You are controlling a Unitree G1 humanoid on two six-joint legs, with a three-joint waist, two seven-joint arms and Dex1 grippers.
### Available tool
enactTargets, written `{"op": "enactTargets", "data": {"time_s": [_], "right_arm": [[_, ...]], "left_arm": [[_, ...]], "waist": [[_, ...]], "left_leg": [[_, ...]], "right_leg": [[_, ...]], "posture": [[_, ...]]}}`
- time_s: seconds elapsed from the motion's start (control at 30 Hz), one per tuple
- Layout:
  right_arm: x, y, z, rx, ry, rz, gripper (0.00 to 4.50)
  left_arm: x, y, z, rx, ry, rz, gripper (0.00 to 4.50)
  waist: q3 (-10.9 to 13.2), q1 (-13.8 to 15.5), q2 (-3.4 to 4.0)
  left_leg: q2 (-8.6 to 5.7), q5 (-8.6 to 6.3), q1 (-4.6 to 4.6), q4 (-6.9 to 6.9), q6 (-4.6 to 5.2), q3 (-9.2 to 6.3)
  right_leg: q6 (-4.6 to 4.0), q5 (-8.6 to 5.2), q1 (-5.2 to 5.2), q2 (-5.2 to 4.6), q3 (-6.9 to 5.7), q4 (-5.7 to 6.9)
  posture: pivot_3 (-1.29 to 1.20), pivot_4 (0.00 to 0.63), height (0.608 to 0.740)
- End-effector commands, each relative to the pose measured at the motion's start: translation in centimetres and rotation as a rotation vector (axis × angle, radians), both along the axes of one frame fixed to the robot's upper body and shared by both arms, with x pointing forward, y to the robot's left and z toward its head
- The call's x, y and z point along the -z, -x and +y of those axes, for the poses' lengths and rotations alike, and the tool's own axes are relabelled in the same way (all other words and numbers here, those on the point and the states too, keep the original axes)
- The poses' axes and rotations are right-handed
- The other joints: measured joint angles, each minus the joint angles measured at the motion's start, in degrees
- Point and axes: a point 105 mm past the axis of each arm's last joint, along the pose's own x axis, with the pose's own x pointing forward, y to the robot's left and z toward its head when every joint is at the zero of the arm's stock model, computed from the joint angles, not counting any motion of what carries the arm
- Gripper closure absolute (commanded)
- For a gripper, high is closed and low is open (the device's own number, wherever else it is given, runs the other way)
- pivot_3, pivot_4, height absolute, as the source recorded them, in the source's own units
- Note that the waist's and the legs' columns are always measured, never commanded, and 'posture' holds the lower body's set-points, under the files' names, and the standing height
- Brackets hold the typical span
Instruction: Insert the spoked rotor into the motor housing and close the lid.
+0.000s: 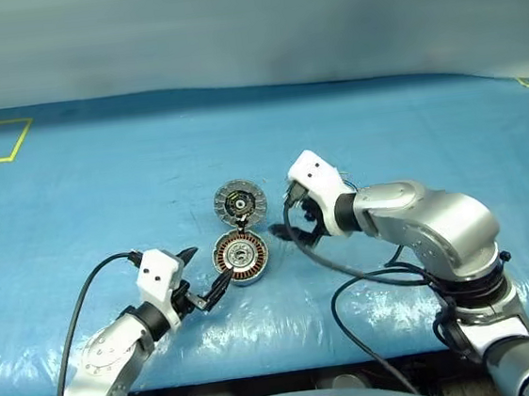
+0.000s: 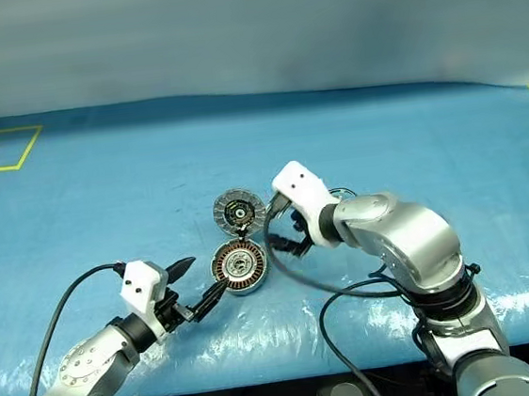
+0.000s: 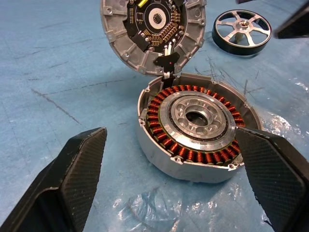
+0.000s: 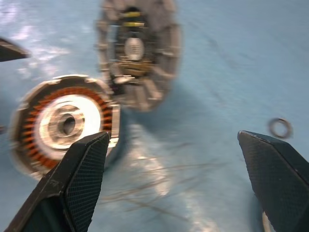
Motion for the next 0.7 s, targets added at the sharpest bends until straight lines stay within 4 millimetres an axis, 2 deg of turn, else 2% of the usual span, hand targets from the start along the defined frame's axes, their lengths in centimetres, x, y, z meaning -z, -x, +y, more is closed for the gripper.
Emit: {"op": "enactTargets", "data": {"time_s": [0.03,0.17,0.4,0.53,0.7], "right_arm": [[0.1,-3.0,-1.2,0.138,-0.035,-0.079,0.02],[1.0,-5.7,-0.9,0.175,-0.022,-0.105,0.02],[2.7,-8.5,-0.8,0.225,-0.011,-0.063,0.02],[3.2,-9.1,-1.1,0.248,-0.029,-0.006,0.02],[4.1,-8.5,-1.0,0.225,-0.014,0.049,0.02]], "left_arm": [[-1.0,0.2,-1.0,0.058,0.006,-0.044,0.0],[-1.2,0.2,-1.7,0.079,-0.003,-0.088,0.0],[-1.4,0.6,-2.8,0.083,-0.01,-0.165,0.0],[-0.9,1.2,-3.3,0.098,-0.03,-0.177,0.0],[-0.6,1.4,-3.5,0.088,-0.009,-0.165,0.0]], "waist": [[0.0,-0.1,0.01],[0.0,-0.2,0.05],[0.1,-0.1,0.09],[0.2,-0.1,0.24],[0.2,-0.2,0.27]], "left_leg": [[0.0,0.0,-0.02,0.0,0.0,0.01],[0.0,0.0,-0.03,-0.07,0.0,0.01],[-0.01,0.0,-0.04,-0.11,0.0,0.0],[-0.02,0.0,-0.05,-0.1,0.01,0.0],[-0.01,0.0,-0.04,-0.11,0.01,-0.01]], "right_leg": [[0.02,0.02,-0.02,0.0,0.02,0.0],[0.28,0.18,-0.03,0.0,0.02,-0.01],[0.01,0.35,-0.03,0.0,0.02,-0.02],[0.0,0.35,-0.03,0.0,0.02,-0.01],[0.0,0.35,-0.03,0.02,0.02,0.0]], "posture": [[0.0,0.15,0.74],[0.0,0.15,0.74],[0.0,0.15,0.74],[0.0,0.15,0.74],[0.0,0.15,0.74]]}}
